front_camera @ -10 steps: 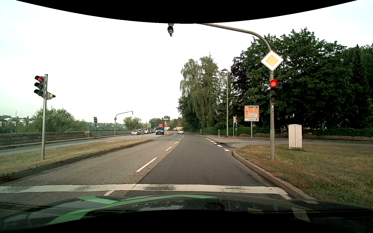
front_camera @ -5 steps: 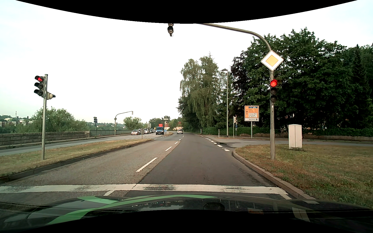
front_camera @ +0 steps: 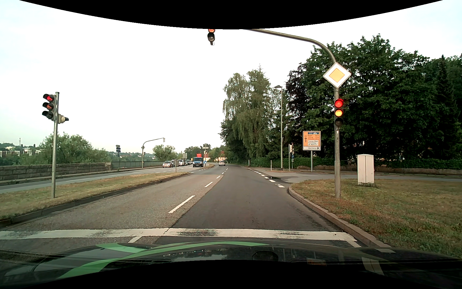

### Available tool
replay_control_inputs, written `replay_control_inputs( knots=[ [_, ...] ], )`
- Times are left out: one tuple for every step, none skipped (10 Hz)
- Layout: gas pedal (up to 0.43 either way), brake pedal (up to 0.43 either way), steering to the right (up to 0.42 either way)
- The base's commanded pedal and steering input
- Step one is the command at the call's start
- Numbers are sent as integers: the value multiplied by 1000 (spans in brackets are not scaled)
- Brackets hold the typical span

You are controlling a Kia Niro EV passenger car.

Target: Follow the waypoints while adhering to traffic rules and regulations

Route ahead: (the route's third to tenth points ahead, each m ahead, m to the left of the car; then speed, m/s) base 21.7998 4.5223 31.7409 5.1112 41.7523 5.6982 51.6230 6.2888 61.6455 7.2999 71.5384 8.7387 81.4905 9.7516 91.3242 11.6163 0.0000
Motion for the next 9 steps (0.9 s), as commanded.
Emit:
replay_control_inputs(
  knots=[
    [0,0,-17],
    [0,0,-18],
    [0,0,-19],
    [0,0,-20],
    [0,0,-21],
    [0,0,-26],
    [0,0,-30],
    [28,0,-29],
    [110,0,-30]
  ],
)
